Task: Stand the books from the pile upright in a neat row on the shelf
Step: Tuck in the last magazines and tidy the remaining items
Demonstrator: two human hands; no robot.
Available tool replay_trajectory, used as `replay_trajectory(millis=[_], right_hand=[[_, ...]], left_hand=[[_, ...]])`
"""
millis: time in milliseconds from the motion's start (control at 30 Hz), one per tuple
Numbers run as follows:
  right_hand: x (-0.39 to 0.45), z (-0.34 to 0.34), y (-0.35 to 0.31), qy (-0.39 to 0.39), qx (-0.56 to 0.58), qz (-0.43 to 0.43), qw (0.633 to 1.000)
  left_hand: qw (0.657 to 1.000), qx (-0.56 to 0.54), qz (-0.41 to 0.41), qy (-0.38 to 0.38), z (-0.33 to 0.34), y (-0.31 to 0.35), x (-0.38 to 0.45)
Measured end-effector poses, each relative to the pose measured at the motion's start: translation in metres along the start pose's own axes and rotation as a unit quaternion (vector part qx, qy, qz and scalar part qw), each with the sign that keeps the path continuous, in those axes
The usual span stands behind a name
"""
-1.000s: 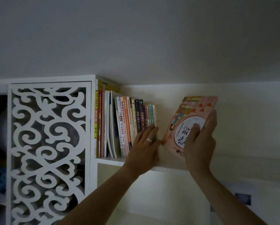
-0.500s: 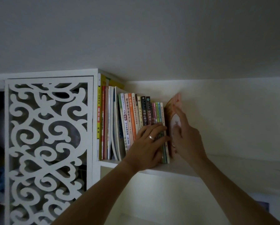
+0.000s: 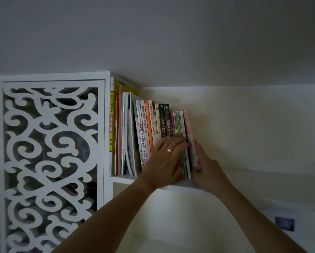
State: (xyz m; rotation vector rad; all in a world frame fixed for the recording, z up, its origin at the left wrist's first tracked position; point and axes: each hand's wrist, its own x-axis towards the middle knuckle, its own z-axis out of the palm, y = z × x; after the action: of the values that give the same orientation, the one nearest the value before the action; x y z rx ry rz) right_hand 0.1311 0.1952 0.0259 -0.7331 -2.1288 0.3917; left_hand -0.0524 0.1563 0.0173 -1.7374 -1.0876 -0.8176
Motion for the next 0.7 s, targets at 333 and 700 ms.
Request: replay_trajectory(millis=[333, 700], right_hand=[[0.012, -0.057, 0.025, 0.443, -0.237, 0.097, 0.859], [0.035, -0.035, 0.008, 0.206, -0.019, -0.130, 0.970]], left_hand=[[1.000, -0.011, 0.000, 0.023, 0.003, -0.001, 0.000], [1.000, 0.017, 0.011, -0.012, 0.003, -0.003, 0.001]])
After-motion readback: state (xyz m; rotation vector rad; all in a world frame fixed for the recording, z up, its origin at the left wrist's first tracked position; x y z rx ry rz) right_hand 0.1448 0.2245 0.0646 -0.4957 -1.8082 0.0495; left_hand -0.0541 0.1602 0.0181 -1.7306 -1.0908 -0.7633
